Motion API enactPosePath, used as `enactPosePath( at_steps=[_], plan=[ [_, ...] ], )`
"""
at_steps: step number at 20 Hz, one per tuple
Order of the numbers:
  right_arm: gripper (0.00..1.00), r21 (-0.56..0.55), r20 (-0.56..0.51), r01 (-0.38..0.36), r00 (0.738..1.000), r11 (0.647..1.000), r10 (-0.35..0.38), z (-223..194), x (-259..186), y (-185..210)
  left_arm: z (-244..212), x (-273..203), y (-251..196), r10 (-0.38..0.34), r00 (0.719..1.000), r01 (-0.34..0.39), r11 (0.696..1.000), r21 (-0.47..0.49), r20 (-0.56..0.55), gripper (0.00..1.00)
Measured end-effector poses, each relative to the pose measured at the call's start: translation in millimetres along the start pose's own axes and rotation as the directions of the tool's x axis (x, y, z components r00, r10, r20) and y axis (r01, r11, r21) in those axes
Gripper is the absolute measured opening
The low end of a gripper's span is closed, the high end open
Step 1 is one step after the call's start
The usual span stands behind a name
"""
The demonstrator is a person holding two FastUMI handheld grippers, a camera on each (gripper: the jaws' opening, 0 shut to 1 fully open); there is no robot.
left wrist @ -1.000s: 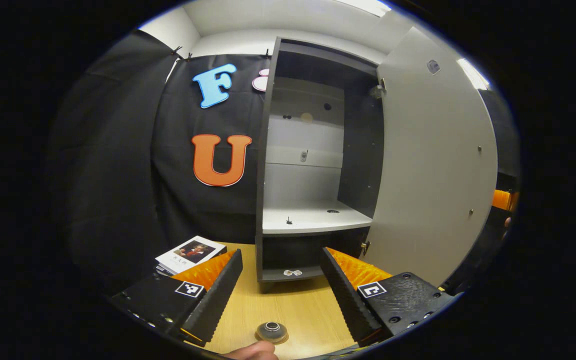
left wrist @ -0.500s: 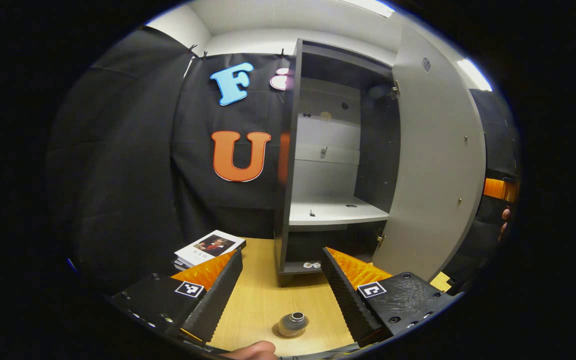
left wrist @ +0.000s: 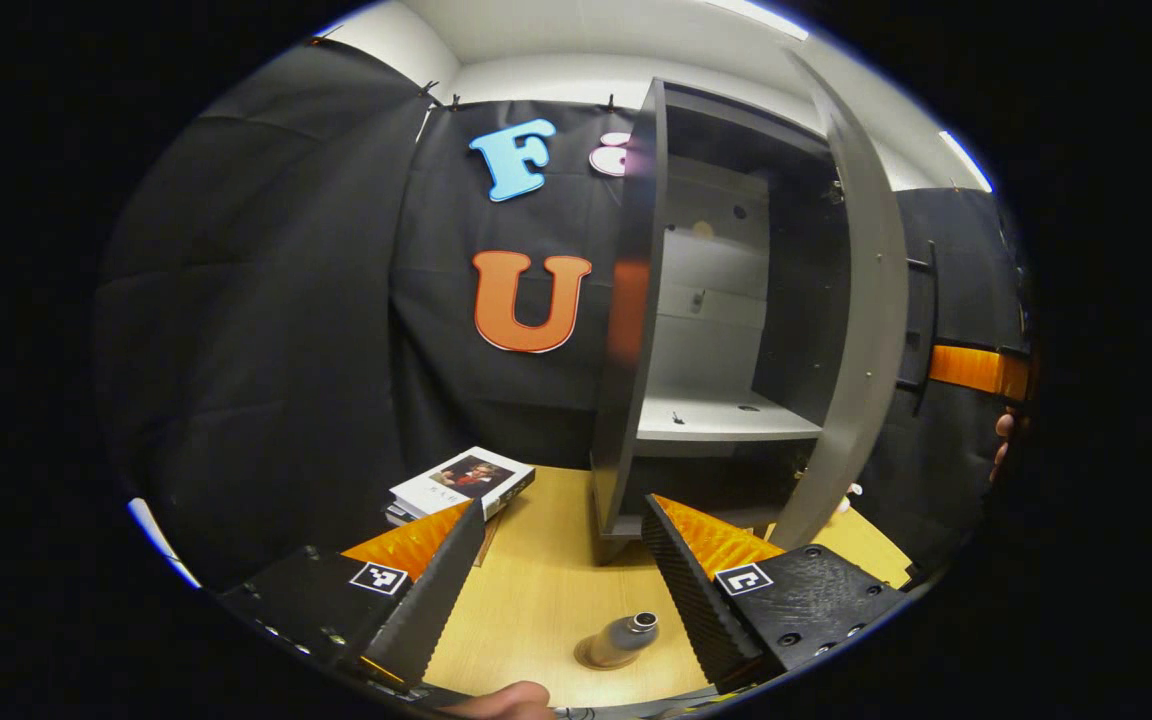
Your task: Open the cabinet door with the right hand, grasp the bottle in the cabinet with the left hand and place it on the coaster, then close the cabinet door with the right hand.
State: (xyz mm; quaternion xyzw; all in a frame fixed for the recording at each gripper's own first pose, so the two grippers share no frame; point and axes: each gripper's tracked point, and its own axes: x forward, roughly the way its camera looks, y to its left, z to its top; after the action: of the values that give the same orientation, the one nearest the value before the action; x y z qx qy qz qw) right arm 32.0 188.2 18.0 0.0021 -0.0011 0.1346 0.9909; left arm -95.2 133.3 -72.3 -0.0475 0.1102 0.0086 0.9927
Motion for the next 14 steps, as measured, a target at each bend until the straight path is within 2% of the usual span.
enactPosePath(
  at_steps=[4,7,8,9,11,14],
  plan=[
    [0.87,-0.008,0.001,-0.024,1.0,1.0,0.024,3.4,0.9,9.9,0.9,-3.7,16.3,0.022,1.0,-0.022,0.999,-0.031,0.003,0.96],
    [0.87,-0.001,-0.002,0.007,1.0,1.0,-0.007,2.7,-9.2,2.5,6.6,1.2,14.0,0.002,1.0,-0.002,0.999,-0.047,0.011,0.96],
    [0.87,-0.002,0.002,0.031,1.0,1.0,-0.031,2.2,-15.2,-1.7,10.8,4.1,10.6,-0.012,1.0,0.013,0.999,-0.047,0.017,0.96],
    [0.87,-0.001,0.003,0.058,0.998,0.998,-0.058,1.5,-20.6,-7.6,15.5,6.4,6.1,-0.028,0.999,0.029,0.999,-0.046,0.028,1.0],
    [0.84,0.008,-0.011,0.129,0.992,0.992,-0.129,-7.2,-32.9,-17.1,24.6,10.3,-7.2,-0.07,0.996,0.072,0.997,-0.041,0.056,0.95],
    [0.89,0.011,-0.021,0.285,0.958,0.958,-0.285,-14.9,-63.2,-52.6,41.9,10.5,-42.3,-0.14,0.985,0.14,0.99,0.013,0.097,0.96]
  ],
)
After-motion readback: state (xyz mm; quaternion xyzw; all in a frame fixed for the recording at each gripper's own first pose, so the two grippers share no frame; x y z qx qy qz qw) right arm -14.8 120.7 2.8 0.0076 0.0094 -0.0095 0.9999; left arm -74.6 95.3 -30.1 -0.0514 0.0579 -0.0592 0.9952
